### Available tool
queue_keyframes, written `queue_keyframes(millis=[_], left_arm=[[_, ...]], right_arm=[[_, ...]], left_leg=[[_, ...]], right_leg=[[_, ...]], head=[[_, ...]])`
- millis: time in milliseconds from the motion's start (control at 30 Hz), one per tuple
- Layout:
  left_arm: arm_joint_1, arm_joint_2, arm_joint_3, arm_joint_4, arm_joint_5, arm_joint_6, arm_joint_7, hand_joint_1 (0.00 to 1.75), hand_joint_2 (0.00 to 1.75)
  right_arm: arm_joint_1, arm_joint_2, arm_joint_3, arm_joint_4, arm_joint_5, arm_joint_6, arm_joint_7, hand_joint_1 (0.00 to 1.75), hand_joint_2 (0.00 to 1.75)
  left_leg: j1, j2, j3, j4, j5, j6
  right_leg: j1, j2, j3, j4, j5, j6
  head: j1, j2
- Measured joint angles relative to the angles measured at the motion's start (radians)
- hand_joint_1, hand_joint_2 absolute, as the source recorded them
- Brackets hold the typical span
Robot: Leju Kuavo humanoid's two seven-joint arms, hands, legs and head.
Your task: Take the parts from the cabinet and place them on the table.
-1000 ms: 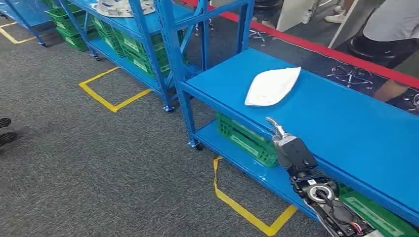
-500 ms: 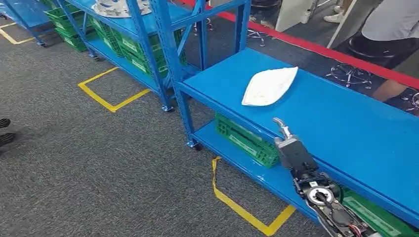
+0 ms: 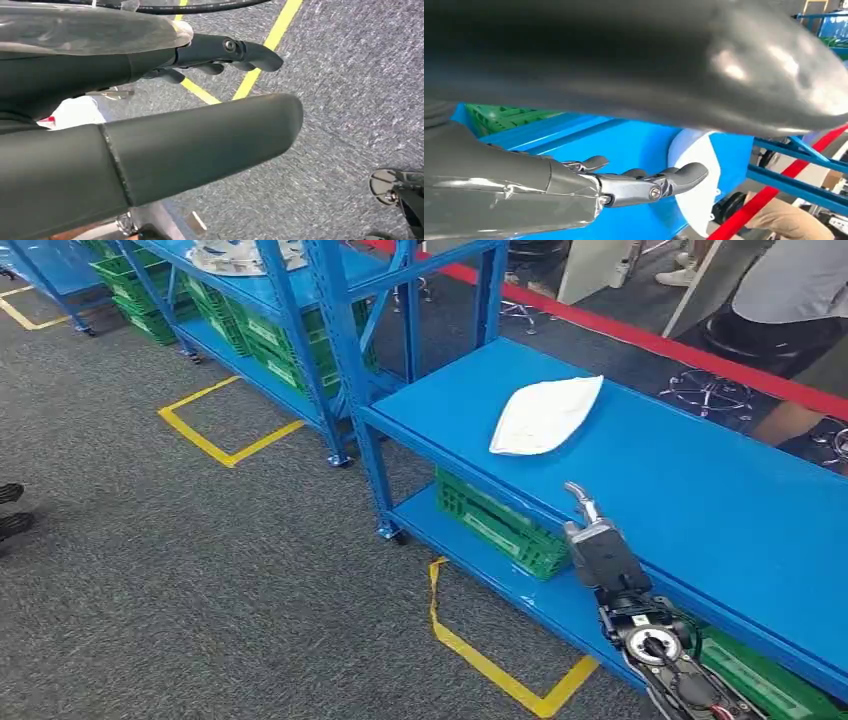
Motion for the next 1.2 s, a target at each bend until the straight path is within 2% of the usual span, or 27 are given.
queue_keyframes(millis=[233,367,400,433,467,533,567,600,633,700,733,767,800,833,900,933,967,1033,1067,1100,1133,1167,1200], left_arm=[[0.0,0.007,0.0,0.0,0.006,0.0,-0.011,0.0,0.0],[0.0,0.009,0.0,0.0,0.011,-0.004,-0.011,0.0,0.0],[-0.001,0.009,0.0,0.0,0.011,-0.006,-0.011,0.0,0.0],[0.002,0.008,0.0,0.0,0.012,-0.006,-0.011,0.0,0.0],[0.003,0.008,0.0,0.0,0.012,-0.006,-0.011,0.0,0.0],[0.001,0.008,0.0,0.0,0.014,-0.008,-0.011,0.0,0.0],[0.0,0.007,0.0,0.0,0.015,-0.009,-0.011,0.0,0.0],[0.0,0.006,0.0,0.0,0.017,-0.013,-0.012,0.0,0.0],[0.002,0.005,0.0,0.0,0.018,-0.016,-0.012,0.0,0.0],[0.006,0.002,0.0,0.0,0.021,-0.018,-0.012,0.0,0.0],[0.006,0.001,0.0,0.0,0.022,-0.018,-0.012,0.0,0.0],[0.004,0.005,0.0,0.001,0.023,-0.018,-0.012,0.0,0.0],[0.002,0.005,0.0,0.001,0.024,-0.018,-0.012,0.0,0.0],[0.0,0.004,0.0,0.001,0.024,-0.018,-0.012,0.0,0.0],[-0.001,0.001,0.0,0.001,0.024,-0.018,-0.012,0.0,0.0],[-0.001,0.0,0.0,0.001,0.024,-0.018,-0.012,0.0,0.0],[-0.001,0.0,0.0,0.001,0.024,-0.018,-0.013,0.0,0.0],[-0.002,0.0,0.0,0.001,0.024,-0.018,-0.013,0.0,0.0],[-0.001,0.0,0.0,0.001,0.024,-0.018,-0.013,0.0,0.0],[0.0,0.0,0.0,0.001,0.024,-0.017,-0.013,0.0,0.0],[0.001,-0.002,0.0,0.001,0.024,-0.017,-0.013,0.0,0.0],[0.004,-0.002,0.0,0.001,0.024,-0.017,-0.013,0.0,0.0],[0.004,-0.001,0.0,0.001,0.024,-0.016,-0.013,0.0,0.0]], right_arm=[[0.005,0.0,0.0,-0.006,-0.014,0.0,0.0,0.0,0.0],[0.005,0.0,0.0,-0.011,-0.015,0.0,0.001,0.0,0.0],[0.005,0.0,0.0,-0.018,-0.015,0.0,0.001,0.0,0.0],[0.004,0.0,-0.001,-0.018,-0.015,0.0,0.0,0.0,0.0],[0.001,0.0,-0.003,-0.019,-0.015,0.0,0.001,0.0,0.0],[0.005,0.0,-0.004,-0.019,-0.016,0.0,0.002,0.0,0.0],[0.011,0.0,-0.005,-0.019,-0.016,0.0,0.003,0.0,0.0],[0.015,0.0,-0.006,-0.019,-0.017,0.0,0.003,0.0,0.0],[0.015,0.0,-0.008,-0.019,-0.017,0.0,0.003,0.0,0.0],[0.015,0.0,-0.009,-0.02,-0.017,0.0,0.003,0.0,0.0],[0.015,0.0,-0.009,-0.02,-0.017,0.0,0.003,0.0,0.0],[0.016,0.0,-0.009,-0.02,-0.017,-0.001,0.005,0.0,0.0],[0.016,0.0,-0.008,-0.022,-0.017,-0.001,0.004,0.0,0.0],[0.018,0.0,-0.009,-0.022,-0.017,-0.002,0.005,0.0,0.0],[0.017,0.0,-0.009,-0.024,-0.017,-0.002,0.005,0.0,0.0],[0.016,0.0,-0.01,-0.026,-0.017,-0.002,0.006,0.0,0.0],[0.014,0.0,-0.011,-0.029,-0.017,-0.002,0.005,0.0,0.0],[0.014,0.0,-0.011,-0.029,-0.017,-0.003,0.006,0.0,0.0],[0.017,0.0,-0.01,-0.029,-0.016,-0.002,0.006,0.0,0.0],[0.019,0.0,-0.01,-0.029,-0.016,-0.002,0.006,0.0,0.0],[0.02,0.0,-0.01,-0.029,-0.016,-0.002,0.006,0.0,0.0],[0.02,0.0,-0.01,-0.029,-0.016,-0.002,0.006,0.0,0.0],[0.02,0.0,-0.01,-0.029,-0.017,-0.002,0.006,0.0,0.0]], left_leg=[[-0.002,0.0,-0.001,0.008,-0.006,0.005],[-0.006,0.0,0.0,0.006,-0.015,0.015],[0.003,-0.001,0.017,-0.011,-0.01,0.019],[0.006,-0.001,0.031,-0.026,-0.009,0.021],[0.009,0.001,0.038,-0.028,-0.01,0.024],[0.009,0.001,0.044,-0.028,-0.016,0.028],[0.009,0.0,0.047,-0.027,-0.02,0.027],[0.01,-0.005,0.053,-0.027,-0.024,0.024],[0.012,-0.008,0.062,-0.027,-0.03,0.019],[0.019,-0.012,0.082,-0.022,-0.046,0.006],[0.022,-0.014,0.092,-0.016,-0.058,-0.003],[0.015,-0.018,0.088,-0.011,-0.064,-0.013],[0.015,-0.021,0.082,-0.004,-0.063,-0.018],[0.018,-0.021,0.081,-0.005,-0.063,-0.021],[0.022,-0.021,0.086,-0.007,-0.069,-0.029],[0.023,-0.014,0.085,0.012,-0.081,-0.032],[0.022,-0.006,0.053,0.07,-0.104,-0.032],[0.019,-0.004,-0.056,0.247,-0.166,-0.031],[0.018,-0.004,-0.112,0.326,-0.184,-0.028],[0.017,-0.004,-0.146,0.359,-0.175,-0.023],[0.012,-0.004,-0.151,0.34,-0.14,-0.015],[0.004,-0.004,-0.132,0.272,-0.084,-0.003],[-0.005,-0.004,-0.096,0.173,-0.022,0.011]], right_leg=[[-0.005,0.0,0.004,-0.001,-0.001,0.003],[-0.009,-0.003,0.01,-0.012,-0.005,0.012],[-0.003,-0.003,0.02,-0.015,-0.01,0.018],[-0.007,0.005,0.017,0.013,-0.023,0.017],[-0.006,0.009,-0.018,0.08,-0.059,0.015],[-0.006,0.013,-0.121,0.265,-0.131,0.017],[-0.006,0.013,-0.162,0.33,-0.144,0.018],[-0.007,0.013,-0.181,0.344,-0.129,0.019],[-0.01,0.013,-0.173,0.304,-0.085,0.021],[-0.016,0.013,-0.105,0.128,0.034,0.026],[-0.02,0.014,-0.073,0.046,0.064,0.031],[-0.01,0.024,-0.065,0.041,0.045,0.03],[-0.012,0.025,-0.058,0.043,0.044,0.012],[-0.008,0.025,-0.062,0.046,0.042,0.006],[-0.007,0.027,-0.058,0.047,0.036,-0.011],[-0.009,0.026,-0.051,0.044,0.033,-0.018],[-0.007,0.026,-0.047,0.043,0.03,-0.024],[-0.001,0.024,-0.045,0.043,0.023,-0.033],[0.004,0.023,-0.042,0.044,0.019,-0.038],[0.009,0.023,-0.039,0.044,0.015,-0.042],[0.012,0.023,-0.032,0.043,0.01,-0.044],[0.015,0.024,-0.023,0.043,0.003,-0.046],[0.018,0.025,-0.014,0.042,-0.003,-0.046]], head=[[-0.003,0.0],[-0.006,0.0],[-0.008,0.0],[-0.001,0.0],[0.008,0.0],[0.02,0.0],[0.019,0.0],[0.026,0.0],[0.031,0.0],[0.035,0.0],[0.039,0.0],[0.045,0.0],[0.042,0.0],[0.03,0.0],[0.023,0.0],[0.018,0.0],[0.007,0.0],[-0.01,0.0],[-0.018,0.0],[-0.02,0.0],[-0.023,0.0],[-0.025,0.0],[-0.031,0.0]])
